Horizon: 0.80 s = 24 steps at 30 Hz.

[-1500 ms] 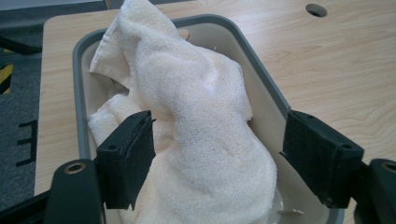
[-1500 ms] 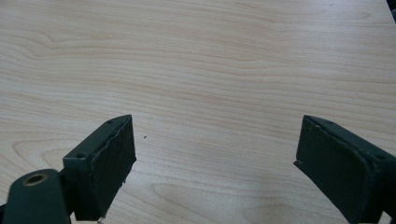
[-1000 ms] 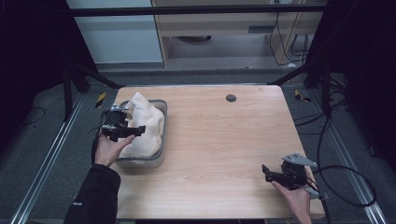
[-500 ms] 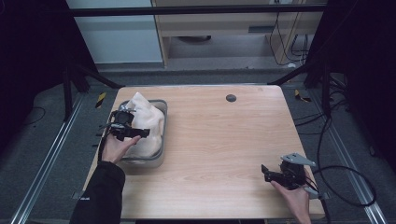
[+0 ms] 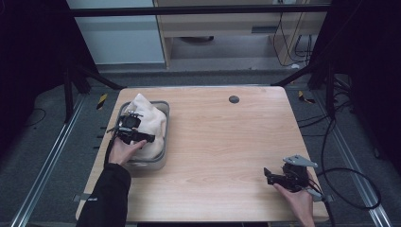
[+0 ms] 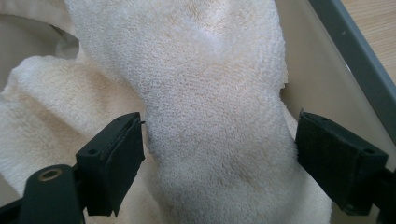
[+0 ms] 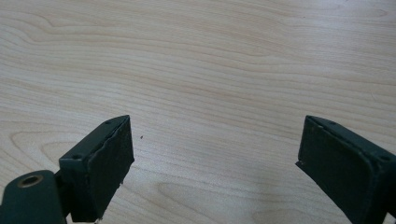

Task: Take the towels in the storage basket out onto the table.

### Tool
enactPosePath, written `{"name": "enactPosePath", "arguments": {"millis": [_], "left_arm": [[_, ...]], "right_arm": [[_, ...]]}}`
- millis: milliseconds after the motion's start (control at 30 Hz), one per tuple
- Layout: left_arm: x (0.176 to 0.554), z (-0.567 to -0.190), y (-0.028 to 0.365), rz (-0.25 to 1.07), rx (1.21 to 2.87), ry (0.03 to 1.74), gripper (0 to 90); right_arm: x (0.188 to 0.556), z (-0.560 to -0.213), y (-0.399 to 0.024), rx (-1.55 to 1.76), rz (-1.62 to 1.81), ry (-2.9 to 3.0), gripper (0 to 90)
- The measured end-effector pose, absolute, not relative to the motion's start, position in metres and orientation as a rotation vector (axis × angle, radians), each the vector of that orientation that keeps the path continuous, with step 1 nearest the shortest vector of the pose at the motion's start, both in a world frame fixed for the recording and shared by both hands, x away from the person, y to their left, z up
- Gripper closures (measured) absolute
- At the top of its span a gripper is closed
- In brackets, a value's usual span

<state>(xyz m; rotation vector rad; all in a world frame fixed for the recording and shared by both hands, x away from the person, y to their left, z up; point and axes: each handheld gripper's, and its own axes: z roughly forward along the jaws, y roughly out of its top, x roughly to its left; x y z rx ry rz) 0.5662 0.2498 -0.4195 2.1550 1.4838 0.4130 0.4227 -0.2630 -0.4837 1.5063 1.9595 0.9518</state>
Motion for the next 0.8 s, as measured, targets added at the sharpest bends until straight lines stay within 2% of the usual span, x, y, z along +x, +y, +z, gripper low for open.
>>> {"name": "enactPosePath", "arguments": {"millis": [433,633,667,800], "left_arm": [[0.572,-0.431,0.246,0.395,2.145,1.508,17.0],[0.573,-0.432,0.247,0.369,2.136,1.531,26.3],[0.573,-0.432,0.247,0.371,2.131,1.536,30.2],[0.573,-0.432,0.247,0.376,2.122,1.555,34.8]], "right_arm": [[0.424,-0.485,-0.262,1.512,0.943,1.982,9.2],[0.424,-0.485,-0.262,1.513,0.939,1.987,9.1],[0.424,-0.485,-0.262,1.51,0.939,1.988,9.1],[0.424,-0.485,-0.262,1.509,0.937,1.99,9.1]]}}
